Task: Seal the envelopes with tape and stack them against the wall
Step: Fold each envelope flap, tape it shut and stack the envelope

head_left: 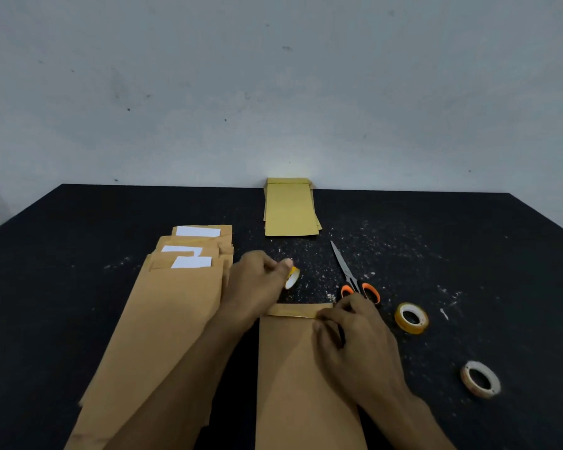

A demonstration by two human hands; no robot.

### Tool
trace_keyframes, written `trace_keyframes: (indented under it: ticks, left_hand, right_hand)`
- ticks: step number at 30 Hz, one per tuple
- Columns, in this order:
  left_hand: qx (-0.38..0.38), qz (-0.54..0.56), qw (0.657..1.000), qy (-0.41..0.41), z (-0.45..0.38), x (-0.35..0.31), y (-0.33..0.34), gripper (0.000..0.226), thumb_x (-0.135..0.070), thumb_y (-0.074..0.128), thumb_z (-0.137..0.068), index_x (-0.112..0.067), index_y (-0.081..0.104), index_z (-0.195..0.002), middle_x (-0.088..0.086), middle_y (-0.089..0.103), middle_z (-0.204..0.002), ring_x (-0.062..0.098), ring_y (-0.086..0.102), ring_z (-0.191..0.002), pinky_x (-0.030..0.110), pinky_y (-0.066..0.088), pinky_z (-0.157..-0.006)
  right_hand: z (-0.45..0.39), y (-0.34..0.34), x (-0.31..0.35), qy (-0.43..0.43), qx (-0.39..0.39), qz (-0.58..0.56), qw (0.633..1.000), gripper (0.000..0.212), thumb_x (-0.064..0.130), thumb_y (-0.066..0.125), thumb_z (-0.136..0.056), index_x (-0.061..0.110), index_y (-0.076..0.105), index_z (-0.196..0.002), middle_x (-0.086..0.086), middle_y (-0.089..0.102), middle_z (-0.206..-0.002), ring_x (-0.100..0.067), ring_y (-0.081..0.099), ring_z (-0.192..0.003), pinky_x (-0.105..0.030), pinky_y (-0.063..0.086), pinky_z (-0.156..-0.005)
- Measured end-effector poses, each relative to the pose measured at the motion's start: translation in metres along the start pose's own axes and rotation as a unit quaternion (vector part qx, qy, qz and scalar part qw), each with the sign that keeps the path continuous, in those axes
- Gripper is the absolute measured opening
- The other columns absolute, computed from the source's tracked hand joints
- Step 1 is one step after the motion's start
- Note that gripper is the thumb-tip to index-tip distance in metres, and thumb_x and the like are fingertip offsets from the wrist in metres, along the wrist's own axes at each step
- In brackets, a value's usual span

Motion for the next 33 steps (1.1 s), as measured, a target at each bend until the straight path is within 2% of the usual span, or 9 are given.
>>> trace_keyframes:
  ticks: [2,5,6,8,10,13,24,28,33]
  left_hand:
    - [0.052,-0.007,0.997,-0.058,-0.011,-0.002,0.013,0.046,-0.052,0.059,-0.093,-0.009,0.054,-0.078,0.004,0.054,-0.077,0.020,0.056,-0.074,0.032,0.043,-0.067]
    - [0.125,-0.041,0.982,-0.133,-0.022,-0.005,0.031,0.044,-0.049,0.063,-0.092,-0.009,0.054,-0.109,0.009,0.054,-0.107,0.027,0.057,-0.098,0.032,0.042,-0.065]
    - [0.147,-0.058,0.976,-0.150,-0.025,-0.007,0.037,0.037,-0.044,0.065,-0.093,-0.011,0.056,-0.109,0.010,0.055,-0.110,0.026,0.055,-0.095,0.033,0.043,-0.063]
    - [0.180,-0.096,0.961,-0.188,-0.030,-0.005,0.043,0.017,-0.033,0.064,-0.095,-0.018,0.063,-0.088,0.008,0.058,-0.097,0.020,0.051,-0.079,0.031,0.043,-0.058]
    - [0.201,-0.131,0.945,-0.223,-0.034,-0.001,0.047,0.028,-0.031,0.060,-0.097,-0.018,0.058,-0.072,0.005,0.057,-0.086,0.017,0.048,-0.071,0.029,0.044,-0.057]
    - [0.212,-0.132,0.933,-0.257,-0.037,0.000,0.045,0.031,-0.031,0.057,-0.098,-0.013,0.055,-0.073,0.007,0.055,-0.084,0.019,0.053,-0.074,0.027,0.048,-0.056]
    - [0.189,-0.060,0.947,-0.253,-0.034,0.000,0.038,0.022,-0.027,0.057,-0.100,-0.007,0.057,-0.092,0.006,0.059,-0.062,0.013,0.054,-0.050,0.020,0.044,-0.040]
    - [0.200,-0.015,0.941,-0.271,-0.025,0.009,0.035,0.026,-0.027,0.050,-0.101,-0.003,0.059,-0.098,0.015,0.073,-0.080,0.014,0.050,-0.056,0.022,0.038,-0.047]
    - [0.213,0.136,0.937,-0.242,-0.011,0.007,0.030,0.019,-0.022,0.052,-0.100,-0.012,0.068,-0.104,0.009,0.074,-0.092,0.017,0.056,-0.074,0.029,0.047,-0.058]
  right_hand:
    - [0.001,0.000,-0.001,0.000,-0.003,-0.004,1.000,0.015,0.035,0.067,-0.090,0.025,0.075,-0.097,0.011,0.047,-0.092,-0.007,0.048,-0.086,-0.027,0.048,-0.060]
    - [0.001,0.000,-0.001,-0.003,-0.005,-0.010,1.000,0.016,0.035,0.064,-0.091,0.026,0.074,-0.100,0.012,0.046,-0.094,-0.006,0.047,-0.088,-0.025,0.045,-0.062]
    - [0.001,-0.001,-0.001,-0.003,-0.002,-0.012,1.000,0.017,0.036,0.063,-0.092,0.027,0.074,-0.101,0.013,0.046,-0.095,-0.006,0.046,-0.090,-0.024,0.044,-0.064]
    - [0.000,0.001,0.000,-0.004,0.003,-0.016,1.000,0.019,0.037,0.061,-0.093,0.028,0.073,-0.104,0.013,0.045,-0.097,-0.005,0.045,-0.092,-0.023,0.043,-0.068]
    - [0.000,0.001,0.000,-0.003,0.007,-0.021,1.000,0.020,0.037,0.060,-0.094,0.028,0.072,-0.107,0.013,0.045,-0.099,-0.005,0.044,-0.094,-0.023,0.042,-0.070]
    - [0.000,0.001,-0.002,-0.004,0.011,-0.025,1.000,0.022,0.039,0.058,-0.095,0.028,0.072,-0.108,0.012,0.045,-0.100,-0.005,0.044,-0.096,-0.023,0.043,-0.072]
    - [0.002,0.000,-0.003,-0.001,0.015,-0.043,0.999,0.024,0.038,0.059,-0.095,0.027,0.072,-0.112,0.014,0.046,-0.102,-0.005,0.044,-0.097,-0.022,0.045,-0.075]
    - [0.003,0.000,-0.005,0.004,0.012,-0.043,0.999,0.024,0.037,0.062,-0.093,0.026,0.072,-0.112,0.015,0.046,-0.101,-0.004,0.045,-0.098,-0.024,0.048,-0.075]
    - [0.002,-0.001,-0.003,0.001,0.012,-0.041,0.999,0.025,0.036,0.063,-0.093,0.026,0.073,-0.113,0.014,0.048,-0.102,-0.004,0.045,-0.098,-0.022,0.047,-0.076]
Point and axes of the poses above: each hand's wrist, its own z-axis away from the middle knuckle, its own y-axis out of the palm, x = y × z, the point moved 10 cm from there along -z, towards the middle knuckle
